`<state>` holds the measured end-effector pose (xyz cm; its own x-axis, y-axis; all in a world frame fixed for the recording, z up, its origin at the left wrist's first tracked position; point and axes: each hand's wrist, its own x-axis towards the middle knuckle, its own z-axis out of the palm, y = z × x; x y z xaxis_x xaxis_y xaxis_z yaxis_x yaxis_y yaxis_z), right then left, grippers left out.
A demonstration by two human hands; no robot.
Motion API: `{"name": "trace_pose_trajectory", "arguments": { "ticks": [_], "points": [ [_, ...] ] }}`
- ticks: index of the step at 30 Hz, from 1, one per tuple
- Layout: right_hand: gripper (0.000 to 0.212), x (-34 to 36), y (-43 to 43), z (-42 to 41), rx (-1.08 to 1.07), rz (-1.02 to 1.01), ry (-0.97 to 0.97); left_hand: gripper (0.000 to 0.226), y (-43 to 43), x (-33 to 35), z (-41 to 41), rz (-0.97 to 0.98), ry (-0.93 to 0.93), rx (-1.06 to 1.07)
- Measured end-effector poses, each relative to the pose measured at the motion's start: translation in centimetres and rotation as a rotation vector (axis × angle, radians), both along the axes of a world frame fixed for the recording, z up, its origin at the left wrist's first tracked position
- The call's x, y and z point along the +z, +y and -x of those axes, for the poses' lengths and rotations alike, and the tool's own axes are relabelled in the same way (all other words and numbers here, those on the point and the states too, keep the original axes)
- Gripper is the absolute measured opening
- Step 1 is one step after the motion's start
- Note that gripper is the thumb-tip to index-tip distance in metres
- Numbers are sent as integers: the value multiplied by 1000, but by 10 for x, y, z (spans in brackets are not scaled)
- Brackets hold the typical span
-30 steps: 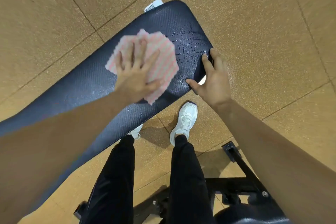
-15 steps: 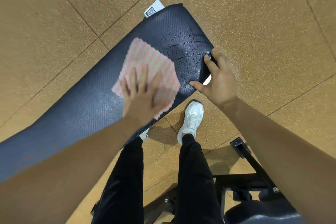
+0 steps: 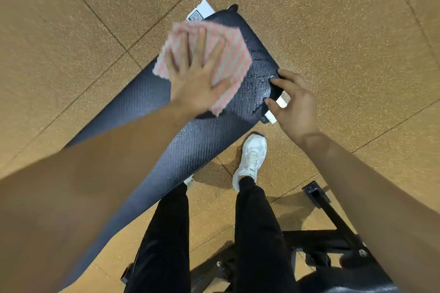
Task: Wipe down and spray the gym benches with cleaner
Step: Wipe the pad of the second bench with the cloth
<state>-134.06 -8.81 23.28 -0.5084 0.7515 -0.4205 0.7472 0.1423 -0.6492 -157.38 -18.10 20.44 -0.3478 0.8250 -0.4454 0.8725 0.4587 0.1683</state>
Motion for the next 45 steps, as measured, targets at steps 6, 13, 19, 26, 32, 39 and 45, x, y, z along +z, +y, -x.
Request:
{"name": "trace_pose_trajectory", "arguments": {
  "ticks": [6, 13, 19, 26, 32, 39, 45],
  "points": [
    [57, 3, 2, 4, -454, 225, 51, 88, 58, 5, -2, 39, 20, 20],
    [29, -1, 6, -4, -790, 563, 183, 75, 20, 0, -73, -82, -27, -338],
    [29, 11, 10, -9, -827, 261, 84, 95, -6, 13, -116, 2, -170, -435],
    [44, 29, -23, 9, -279, 221, 96, 43, -20, 28, -94, -338, -503, -186],
    [95, 0, -9, 20, -43, 321, -15, 45, -29, 32, -67, -315, -231, -157],
    [69, -31, 61, 52, -55, 422, -1, 67, 5, 34, -34, -96, -39, 114],
    [36, -36, 71, 90, -142, 586, 131, 86, -33, 41, -4, 35, 29, 355]
  ]
}}
